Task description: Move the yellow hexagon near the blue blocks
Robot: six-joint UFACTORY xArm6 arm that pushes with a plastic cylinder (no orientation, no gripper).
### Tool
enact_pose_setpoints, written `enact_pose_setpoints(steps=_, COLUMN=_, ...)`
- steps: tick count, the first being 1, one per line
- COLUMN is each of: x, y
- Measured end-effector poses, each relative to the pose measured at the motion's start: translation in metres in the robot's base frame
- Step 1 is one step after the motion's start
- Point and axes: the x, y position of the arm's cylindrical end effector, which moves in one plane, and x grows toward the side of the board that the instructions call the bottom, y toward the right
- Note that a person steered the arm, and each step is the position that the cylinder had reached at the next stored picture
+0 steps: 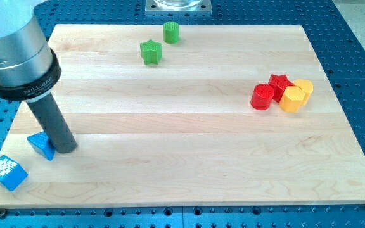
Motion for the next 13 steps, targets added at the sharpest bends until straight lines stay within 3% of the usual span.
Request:
enact_pose_setpoints(steps=1, x=-0.024, y=-0.005)
enact_pose_setpoints(steps=5, x=-0.019, y=0.01)
enact_pose_setpoints(steps=6, x=0.011, y=0.081)
enact_pose_setpoints(steps=8, x=0.012, y=0.383)
enact_pose_setpoints(steps=9, x=-0.043, y=0.487)
enact_pose_setpoints(steps=10, x=-0.122, y=0.531)
enact_pose_setpoints(steps=11, x=-0.123, y=0.487)
enact_pose_setpoints(steps=12, x=-0.086, y=0.367)
enact_pose_setpoints(steps=13, x=-0.057, y=0.287)
